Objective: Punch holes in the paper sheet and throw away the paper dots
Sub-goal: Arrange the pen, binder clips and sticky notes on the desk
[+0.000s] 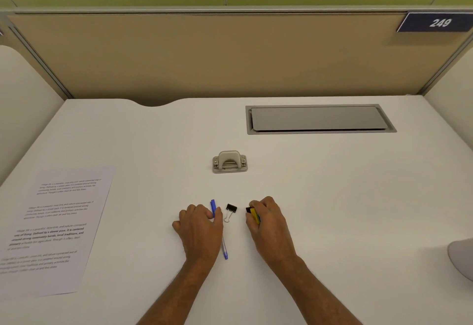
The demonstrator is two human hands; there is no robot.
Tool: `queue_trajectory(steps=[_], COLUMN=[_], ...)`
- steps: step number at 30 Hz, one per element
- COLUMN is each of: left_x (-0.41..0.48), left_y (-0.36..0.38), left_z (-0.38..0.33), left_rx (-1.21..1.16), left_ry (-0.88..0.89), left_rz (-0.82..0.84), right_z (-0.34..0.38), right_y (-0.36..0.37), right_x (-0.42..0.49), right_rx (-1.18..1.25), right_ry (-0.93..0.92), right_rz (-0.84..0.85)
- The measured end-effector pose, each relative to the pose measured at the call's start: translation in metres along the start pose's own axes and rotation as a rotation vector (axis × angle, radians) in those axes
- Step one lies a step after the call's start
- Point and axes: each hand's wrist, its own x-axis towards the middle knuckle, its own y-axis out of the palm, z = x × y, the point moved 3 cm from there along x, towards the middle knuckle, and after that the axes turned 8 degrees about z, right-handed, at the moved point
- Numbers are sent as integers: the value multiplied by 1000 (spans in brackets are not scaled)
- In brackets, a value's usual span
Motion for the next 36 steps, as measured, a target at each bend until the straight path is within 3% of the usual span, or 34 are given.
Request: queue_trajectory(steps=[8, 19, 28, 36], left_x=[2, -6, -12, -30], left_y=[-12, -34, -8, 62], left_z=[-1, -55, -150, -252], left_rx=[-208, -460, -645, -700], left_ry=[-109, -43, 16, -5], left_rz=[40, 175, 346, 420], right_z=[1, 8, -33, -111], right_y=[-15, -59, -145, -243], right_x=[-15, -37, -32, -9], right_rx=[62, 40, 56, 29], right_ry=[15, 59, 93, 73], right_rz=[-26, -118, -284, -352])
